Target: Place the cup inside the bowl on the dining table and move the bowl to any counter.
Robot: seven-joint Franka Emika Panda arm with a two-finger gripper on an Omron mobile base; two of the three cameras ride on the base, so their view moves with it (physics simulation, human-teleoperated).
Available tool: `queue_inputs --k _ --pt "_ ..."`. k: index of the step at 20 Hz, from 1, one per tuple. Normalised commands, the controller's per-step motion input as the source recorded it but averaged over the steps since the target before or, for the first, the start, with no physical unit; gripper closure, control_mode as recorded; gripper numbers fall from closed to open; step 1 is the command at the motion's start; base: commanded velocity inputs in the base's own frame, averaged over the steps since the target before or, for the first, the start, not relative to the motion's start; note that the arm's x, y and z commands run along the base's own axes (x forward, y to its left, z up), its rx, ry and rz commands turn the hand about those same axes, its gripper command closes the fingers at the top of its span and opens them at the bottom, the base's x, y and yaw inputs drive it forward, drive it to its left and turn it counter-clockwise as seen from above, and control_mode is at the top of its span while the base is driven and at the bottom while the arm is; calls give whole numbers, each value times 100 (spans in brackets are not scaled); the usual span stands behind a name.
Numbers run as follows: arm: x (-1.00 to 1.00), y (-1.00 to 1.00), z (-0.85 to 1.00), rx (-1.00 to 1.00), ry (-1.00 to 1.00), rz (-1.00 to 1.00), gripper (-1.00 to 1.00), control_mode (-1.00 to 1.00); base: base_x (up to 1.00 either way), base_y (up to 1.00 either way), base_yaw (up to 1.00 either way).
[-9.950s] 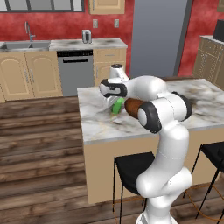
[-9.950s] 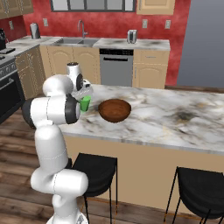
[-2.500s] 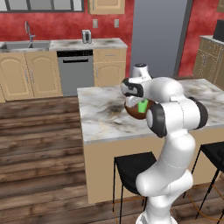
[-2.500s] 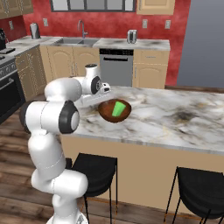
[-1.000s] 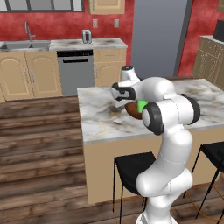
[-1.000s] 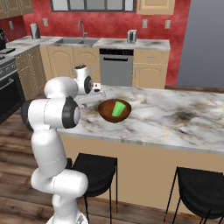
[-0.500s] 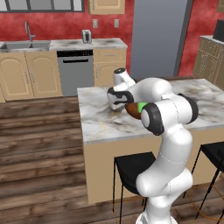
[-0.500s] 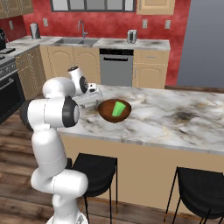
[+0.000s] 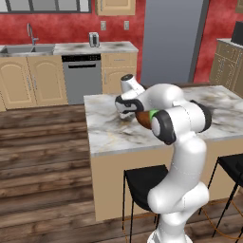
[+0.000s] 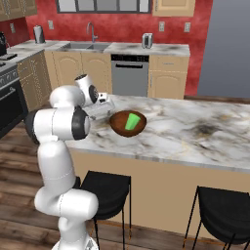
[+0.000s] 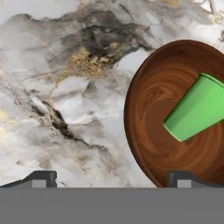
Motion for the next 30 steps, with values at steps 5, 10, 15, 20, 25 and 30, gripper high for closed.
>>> queue_inputs --k 5,10,15,20,25,30 --pt "36 -2 0 0 0 -5 -100 -100 0 0 0" --pt "29 0 -6 0 0 -4 -100 -100 0 0 0" --pt "22 0 -19 0 0 -3 -100 -100 0 0 0" --pt "25 -4 -22 0 0 -2 -100 -100 0 0 0" --pt "17 -10 -18 0 0 -2 -100 -100 0 0 0" --pt "13 -5 0 0 0 0 -100 -100 0 0 0"
